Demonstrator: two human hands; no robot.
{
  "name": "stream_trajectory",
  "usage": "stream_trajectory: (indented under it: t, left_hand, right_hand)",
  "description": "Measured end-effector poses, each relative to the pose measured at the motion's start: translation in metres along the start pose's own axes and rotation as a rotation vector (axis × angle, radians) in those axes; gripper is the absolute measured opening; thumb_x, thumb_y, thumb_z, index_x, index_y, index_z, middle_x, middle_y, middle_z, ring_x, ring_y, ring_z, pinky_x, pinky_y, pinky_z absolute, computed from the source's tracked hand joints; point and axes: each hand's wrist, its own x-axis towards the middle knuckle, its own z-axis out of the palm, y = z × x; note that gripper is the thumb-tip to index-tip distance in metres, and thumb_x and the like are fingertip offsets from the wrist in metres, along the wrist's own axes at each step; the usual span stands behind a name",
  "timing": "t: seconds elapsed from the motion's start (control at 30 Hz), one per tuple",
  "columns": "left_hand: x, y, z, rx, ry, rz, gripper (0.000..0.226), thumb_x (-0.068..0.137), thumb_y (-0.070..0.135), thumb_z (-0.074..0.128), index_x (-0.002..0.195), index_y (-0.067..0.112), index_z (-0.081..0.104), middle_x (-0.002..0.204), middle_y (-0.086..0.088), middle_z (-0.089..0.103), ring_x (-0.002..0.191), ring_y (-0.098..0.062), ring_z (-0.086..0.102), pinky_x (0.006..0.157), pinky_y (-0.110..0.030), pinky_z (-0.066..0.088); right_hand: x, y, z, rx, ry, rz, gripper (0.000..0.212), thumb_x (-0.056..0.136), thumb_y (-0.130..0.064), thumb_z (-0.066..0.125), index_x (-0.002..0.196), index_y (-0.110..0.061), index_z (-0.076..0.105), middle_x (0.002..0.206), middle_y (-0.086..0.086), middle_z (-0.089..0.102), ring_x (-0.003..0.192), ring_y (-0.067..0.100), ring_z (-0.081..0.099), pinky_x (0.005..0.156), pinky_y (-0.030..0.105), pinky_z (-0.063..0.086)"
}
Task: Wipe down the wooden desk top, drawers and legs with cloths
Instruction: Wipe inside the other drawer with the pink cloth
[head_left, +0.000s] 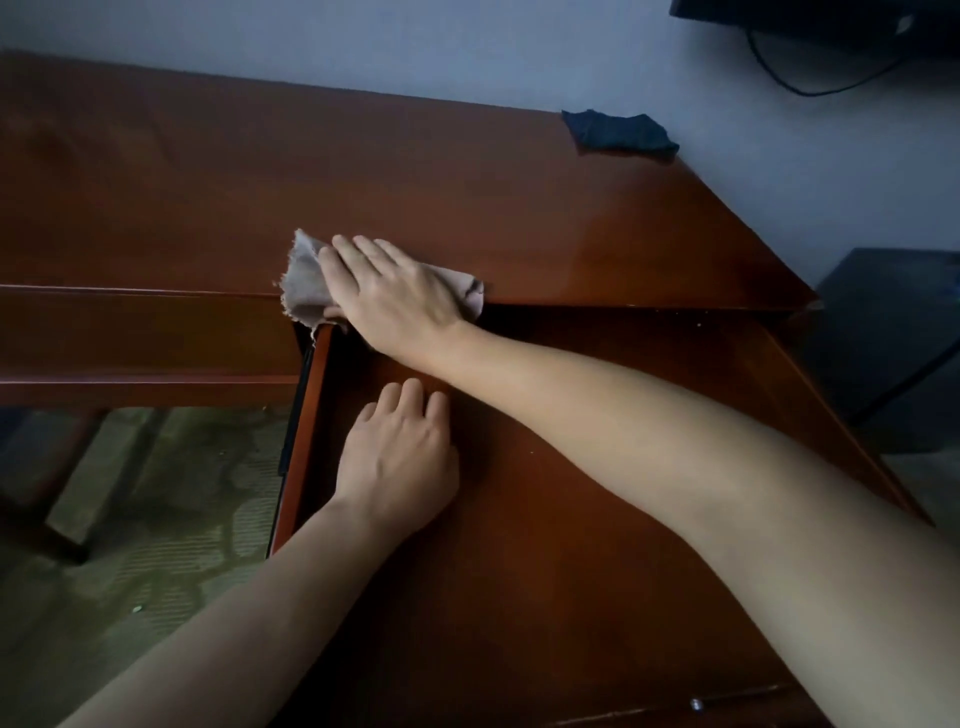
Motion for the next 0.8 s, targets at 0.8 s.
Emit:
stream_trajectory:
  t: [0.8]
  left_hand:
    - [-0.002, 0.012, 0.001, 0.117, -0.304, 0.068, 0.081, 0.088, 0.043, -0.004, 0.165, 0.019, 0.003, 0.172, -0.012, 0.002, 0.158, -0.037, 0.001, 0.128, -0.055, 0.010]
  right_hand:
    - [-0.276, 0.272, -0.098, -0.068, -0.604, 0.820, 0.075, 0.081, -0.002, 0.080, 0.140, 0.000, 0.035, 0.139, 0.024, 0.044, 0.121, 0.039, 0.053, 0.090, 0.047, 0.053]
